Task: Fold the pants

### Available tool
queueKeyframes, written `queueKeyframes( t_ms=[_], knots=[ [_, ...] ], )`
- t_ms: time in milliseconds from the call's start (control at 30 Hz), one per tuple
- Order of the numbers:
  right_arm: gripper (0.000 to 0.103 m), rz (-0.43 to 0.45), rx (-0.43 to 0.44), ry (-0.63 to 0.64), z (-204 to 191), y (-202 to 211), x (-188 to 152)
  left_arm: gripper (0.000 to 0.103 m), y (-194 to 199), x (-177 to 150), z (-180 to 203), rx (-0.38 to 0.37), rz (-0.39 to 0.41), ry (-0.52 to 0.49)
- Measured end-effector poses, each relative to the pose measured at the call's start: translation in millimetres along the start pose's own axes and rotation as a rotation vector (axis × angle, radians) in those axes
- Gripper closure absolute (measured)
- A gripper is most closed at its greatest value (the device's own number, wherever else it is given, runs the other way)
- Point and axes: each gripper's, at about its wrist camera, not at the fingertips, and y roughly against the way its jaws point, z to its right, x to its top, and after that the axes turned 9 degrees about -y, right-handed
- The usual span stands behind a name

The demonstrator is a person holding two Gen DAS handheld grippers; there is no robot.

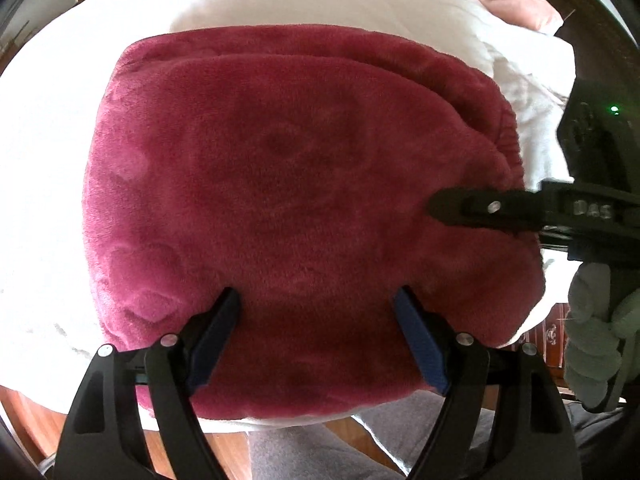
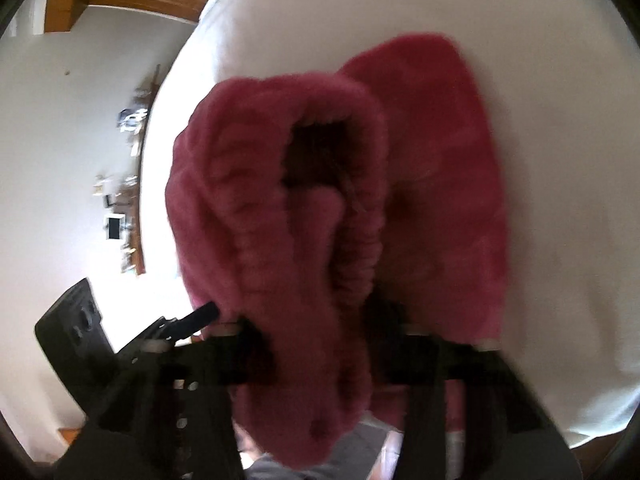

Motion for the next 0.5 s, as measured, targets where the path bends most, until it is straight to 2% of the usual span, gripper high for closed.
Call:
queueKeyframes(
  t_ms=[33, 100, 267, 367, 500],
  knots=[
    [0.080, 0.002, -0.004, 0.016, 0.2, 1.5, -0.6, 0.024, 2.0, 1.5, 0.5, -0.001, 0.000, 0.004],
    [0.083, 0.010, -0.001, 0.047, -5.9, 8.6, -1.7, 0.024, 8.4, 2.9, 0.2, -0.007, 0.007, 0.017],
    [0.085, 0.070, 0.005, 0.127, -24.0, 56.1, -7.7, 0.024, 39.0, 1.8, -4.9, -0.031, 0.075, 0.034],
    [0.085, 0.120, -0.082, 0.165, -21.7, 78.9, -8.1, 0.023, 50.1, 1.7, -7.8, -0.034, 0.105, 0.023],
    [0.085, 0.139, -0.174, 0.120, 0.8, 68.4, -1.2, 0.023, 30.5, 2.5, -3.8, -0.030, 0.075, 0.000]
  ],
)
